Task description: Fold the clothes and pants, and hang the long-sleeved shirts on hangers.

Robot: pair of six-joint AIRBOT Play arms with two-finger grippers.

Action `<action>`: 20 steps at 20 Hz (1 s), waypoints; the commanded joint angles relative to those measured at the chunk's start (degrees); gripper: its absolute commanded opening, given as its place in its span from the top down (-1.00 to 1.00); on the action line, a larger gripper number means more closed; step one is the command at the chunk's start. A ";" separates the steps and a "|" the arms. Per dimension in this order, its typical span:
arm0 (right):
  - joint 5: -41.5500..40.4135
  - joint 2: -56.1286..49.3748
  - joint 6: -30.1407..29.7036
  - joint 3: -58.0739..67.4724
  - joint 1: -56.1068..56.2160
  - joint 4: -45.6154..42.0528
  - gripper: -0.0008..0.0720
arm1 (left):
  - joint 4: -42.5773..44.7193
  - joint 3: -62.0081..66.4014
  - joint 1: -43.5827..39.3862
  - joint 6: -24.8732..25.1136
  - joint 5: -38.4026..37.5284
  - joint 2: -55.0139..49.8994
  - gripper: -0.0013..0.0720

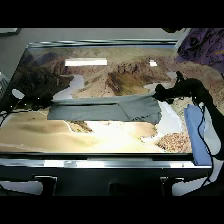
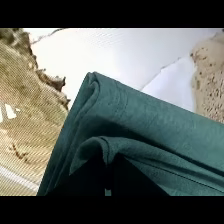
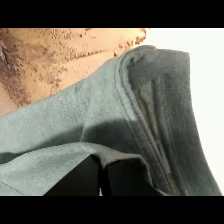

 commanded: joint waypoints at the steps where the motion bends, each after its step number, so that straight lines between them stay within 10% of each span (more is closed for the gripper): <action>1: 0.55 -2.69 0.57 0.57 0.07 0.37 0.90 | -0.22 1.53 -0.81 0.07 0.00 -3.06 0.92; 3: 0.20 -3.08 0.61 0.57 0.07 1.49 0.88 | -0.59 1.60 -1.73 0.07 0.02 -3.63 0.90; 7: -10.08 -2.99 0.57 6.16 -1.49 2.91 -0.17 | -0.37 5.25 -1.95 0.02 -3.65 -3.56 0.03; 20: -29.49 -13.94 -7.54 13.70 -15.04 4.02 -0.84 | -0.33 17.64 3.32 -0.11 -19.32 -3.10 0.02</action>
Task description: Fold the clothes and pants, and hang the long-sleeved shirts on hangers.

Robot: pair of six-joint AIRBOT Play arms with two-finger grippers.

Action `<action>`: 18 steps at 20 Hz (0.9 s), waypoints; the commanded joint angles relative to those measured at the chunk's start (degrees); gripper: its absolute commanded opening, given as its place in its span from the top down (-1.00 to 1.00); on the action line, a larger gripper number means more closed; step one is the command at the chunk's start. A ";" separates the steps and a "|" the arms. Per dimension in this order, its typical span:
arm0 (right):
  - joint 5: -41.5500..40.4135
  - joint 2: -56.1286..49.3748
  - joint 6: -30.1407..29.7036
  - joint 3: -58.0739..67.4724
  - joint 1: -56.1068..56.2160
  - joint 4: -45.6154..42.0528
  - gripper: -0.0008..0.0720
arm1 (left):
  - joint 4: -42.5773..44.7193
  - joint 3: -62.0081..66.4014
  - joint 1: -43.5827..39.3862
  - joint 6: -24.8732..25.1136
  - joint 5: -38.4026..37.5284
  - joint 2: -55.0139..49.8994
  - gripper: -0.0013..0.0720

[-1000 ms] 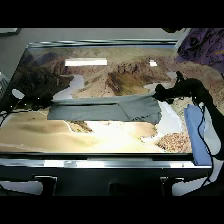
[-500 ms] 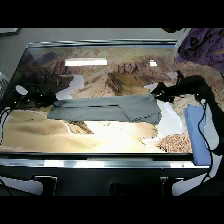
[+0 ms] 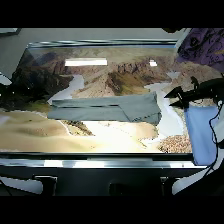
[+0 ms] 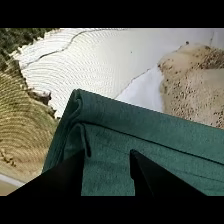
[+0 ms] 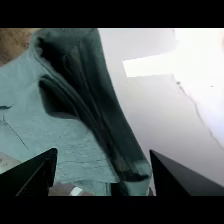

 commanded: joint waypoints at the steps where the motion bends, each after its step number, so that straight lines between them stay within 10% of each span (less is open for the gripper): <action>1: -1.81 -4.26 -2.40 0.15 0.26 1.36 -0.84 | 0.09 0.68 0.28 0.00 -1.31 0.00 0.02; 7: -0.02 -7.45 -3.76 0.04 5.79 2.95 -0.80 | 0.39 0.68 0.20 -0.02 -1.31 0.00 0.02; 9: 1.33 -7.50 -4.09 0.07 8.22 2.80 -0.28 | 0.22 0.68 0.20 -0.07 -1.36 0.00 0.02; 11: 2.69 -7.04 -3.98 0.07 9.64 2.82 0.88 | -1.86 0.68 0.20 -0.02 -1.36 0.00 0.04; 14: 2.97 -2.38 0.70 0.20 9.79 0.59 0.91 | -7.43 0.68 -1.18 0.20 -1.33 -0.02 0.93; 18: 0.07 8.20 8.85 0.20 9.81 -6.47 0.91 | -10.23 0.66 -9.22 -1.05 0.00 -1.07 0.92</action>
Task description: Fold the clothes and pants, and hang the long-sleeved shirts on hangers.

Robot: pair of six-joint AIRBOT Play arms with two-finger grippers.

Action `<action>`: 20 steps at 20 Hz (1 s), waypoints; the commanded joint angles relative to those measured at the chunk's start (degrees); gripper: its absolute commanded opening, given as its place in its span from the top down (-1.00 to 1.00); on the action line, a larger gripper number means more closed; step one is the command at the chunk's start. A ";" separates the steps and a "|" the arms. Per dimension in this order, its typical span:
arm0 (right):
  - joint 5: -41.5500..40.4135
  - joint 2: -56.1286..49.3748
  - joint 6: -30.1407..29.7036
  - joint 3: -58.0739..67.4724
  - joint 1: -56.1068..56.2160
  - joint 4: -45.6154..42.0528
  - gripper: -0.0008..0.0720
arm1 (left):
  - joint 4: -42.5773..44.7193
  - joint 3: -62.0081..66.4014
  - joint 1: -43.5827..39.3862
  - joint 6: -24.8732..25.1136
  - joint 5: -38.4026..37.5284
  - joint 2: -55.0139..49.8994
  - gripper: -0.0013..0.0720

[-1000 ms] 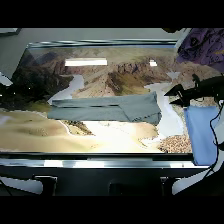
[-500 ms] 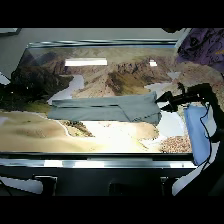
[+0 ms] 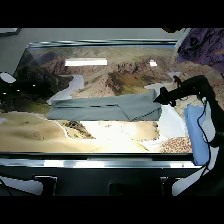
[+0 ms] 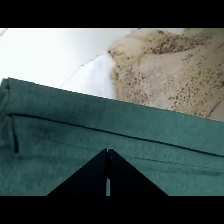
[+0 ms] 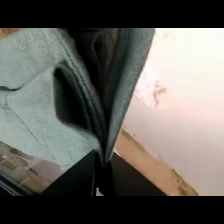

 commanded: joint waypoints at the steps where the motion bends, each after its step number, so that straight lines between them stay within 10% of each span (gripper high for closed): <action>1: -2.14 8.87 8.11 0.11 0.22 -6.97 0.91 | -4.68 0.04 -7.56 -1.11 1.88 -1.29 0.92; 8: -5.79 23.23 21.22 0.13 0.22 -19.04 0.91 | -18.25 0.07 -30.53 -1.55 14.58 -7.65 0.92; 20: -12.13 26.21 24.68 11.98 0.24 -23.87 0.91 | -25.57 23.30 -53.59 -14.69 23.69 -29.64 0.92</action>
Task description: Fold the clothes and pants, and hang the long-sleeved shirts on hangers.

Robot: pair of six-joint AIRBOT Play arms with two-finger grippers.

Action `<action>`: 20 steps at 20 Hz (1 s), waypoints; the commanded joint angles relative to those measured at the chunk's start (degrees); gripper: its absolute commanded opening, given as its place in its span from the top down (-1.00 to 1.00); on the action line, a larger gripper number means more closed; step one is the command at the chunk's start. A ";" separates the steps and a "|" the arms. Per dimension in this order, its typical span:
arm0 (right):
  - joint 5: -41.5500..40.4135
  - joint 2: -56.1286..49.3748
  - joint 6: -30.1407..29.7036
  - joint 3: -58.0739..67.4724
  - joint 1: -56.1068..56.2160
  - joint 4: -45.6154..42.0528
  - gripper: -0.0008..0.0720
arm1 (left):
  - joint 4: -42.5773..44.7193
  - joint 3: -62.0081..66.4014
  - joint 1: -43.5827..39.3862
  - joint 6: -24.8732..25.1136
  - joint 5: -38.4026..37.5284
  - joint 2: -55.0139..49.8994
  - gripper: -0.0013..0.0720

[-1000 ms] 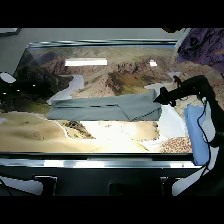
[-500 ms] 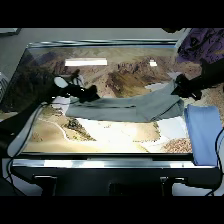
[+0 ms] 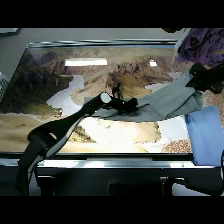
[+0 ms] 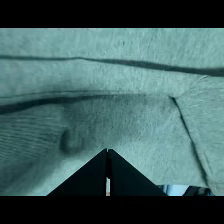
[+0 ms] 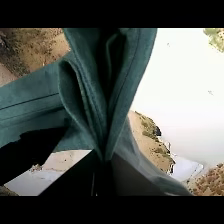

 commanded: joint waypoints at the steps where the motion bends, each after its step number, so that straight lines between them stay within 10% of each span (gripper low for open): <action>1: -0.59 0.20 0.83 2.03 0.07 -0.61 0.91 | -0.63 9.20 -4.48 -6.21 1.95 -7.32 0.92; 11: 3.06 0.13 1.73 2.01 0.07 -1.64 0.91 | -3.19 13.86 0.17 -4.44 -4.48 -9.46 0.93; 20: 9.51 -2.49 16.79 2.01 15.61 0.98 0.91 | 41.27 13.86 23.96 -5.40 -34.77 11.85 0.92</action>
